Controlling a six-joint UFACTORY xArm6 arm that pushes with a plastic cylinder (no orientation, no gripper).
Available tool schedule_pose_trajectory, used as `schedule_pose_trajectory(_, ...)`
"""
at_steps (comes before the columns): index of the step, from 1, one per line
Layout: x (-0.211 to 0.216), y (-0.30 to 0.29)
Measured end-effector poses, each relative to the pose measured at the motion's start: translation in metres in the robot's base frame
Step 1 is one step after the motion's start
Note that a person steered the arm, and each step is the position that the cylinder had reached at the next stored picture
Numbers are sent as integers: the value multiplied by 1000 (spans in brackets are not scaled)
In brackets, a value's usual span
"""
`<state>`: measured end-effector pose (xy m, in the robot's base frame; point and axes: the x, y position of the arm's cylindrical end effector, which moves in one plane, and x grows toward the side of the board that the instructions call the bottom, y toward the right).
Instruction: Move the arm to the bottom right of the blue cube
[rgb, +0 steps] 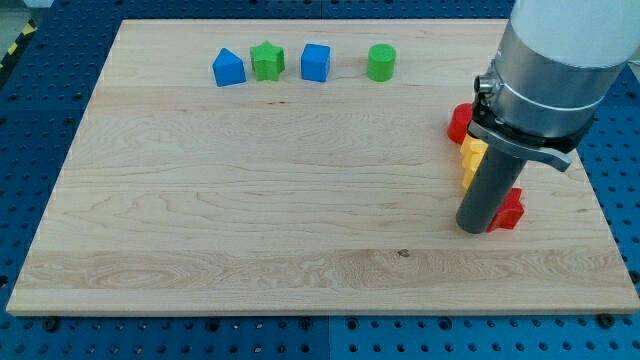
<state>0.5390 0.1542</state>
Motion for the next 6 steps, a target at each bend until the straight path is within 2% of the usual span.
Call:
schedule_pose_trajectory(1, 0, 0)
schedule_pose_trajectory(2, 0, -39)
schedule_pose_trajectory(3, -27, -107)
schedule_pose_trajectory(4, -77, -167)
schedule_pose_trajectory(5, -140, -189)
schedule_pose_trajectory(6, -176, -179)
